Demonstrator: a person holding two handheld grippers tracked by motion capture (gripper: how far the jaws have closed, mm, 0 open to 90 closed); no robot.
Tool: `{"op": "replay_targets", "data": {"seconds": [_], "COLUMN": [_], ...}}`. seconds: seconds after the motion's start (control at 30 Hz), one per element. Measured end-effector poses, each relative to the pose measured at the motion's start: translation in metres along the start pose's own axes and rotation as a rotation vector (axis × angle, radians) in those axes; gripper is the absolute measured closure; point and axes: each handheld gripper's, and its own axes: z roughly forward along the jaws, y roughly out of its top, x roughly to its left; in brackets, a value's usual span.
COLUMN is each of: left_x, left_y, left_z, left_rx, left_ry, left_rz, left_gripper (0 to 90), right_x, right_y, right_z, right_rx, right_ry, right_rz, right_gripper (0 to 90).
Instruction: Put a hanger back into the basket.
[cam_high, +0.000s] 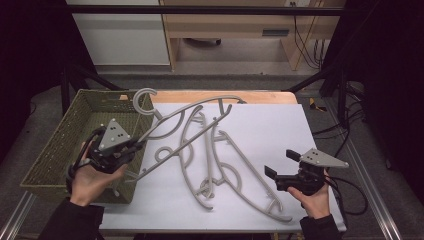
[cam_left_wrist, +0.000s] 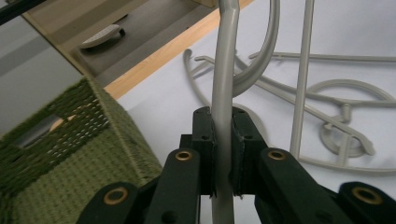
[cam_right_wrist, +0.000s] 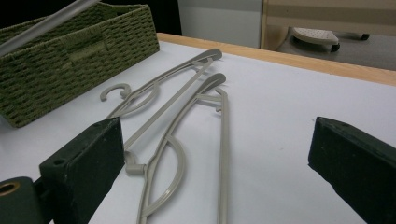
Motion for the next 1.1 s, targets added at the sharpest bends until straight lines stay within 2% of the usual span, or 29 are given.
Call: {"op": "replay_targets", "data": {"seconds": [0.47, 0.67, 0.93, 1.1], "left_x": [0.054, 0.073, 0.093, 0.108], "left_y": [0.0, -0.01, -0.024, -0.033], "left_z": [-0.011, -0.012, -0.015, -0.016], "left_rx": [0.018, 0.008, 0.013, 0.044], "left_ry": [0.082, 0.119, 0.155, 0.183], "left_rz": [-0.019, -0.049, -0.051, -0.057], "left_gripper": [82.0, 82.0, 81.9, 81.9], "right_x": [0.001, 0.0, -0.001, -0.001], "right_y": [-0.001, -0.001, -0.001, -0.001], "right_z": [0.001, 0.001, 0.002, 0.001], "right_rx": [0.009, 0.005, 0.012, 0.013], "right_ry": [-0.002, -0.004, -0.003, 0.001], "right_rz": [0.0, -0.002, -0.002, -0.004], "right_gripper": [3.4, 3.4, 3.3, 3.0]}}
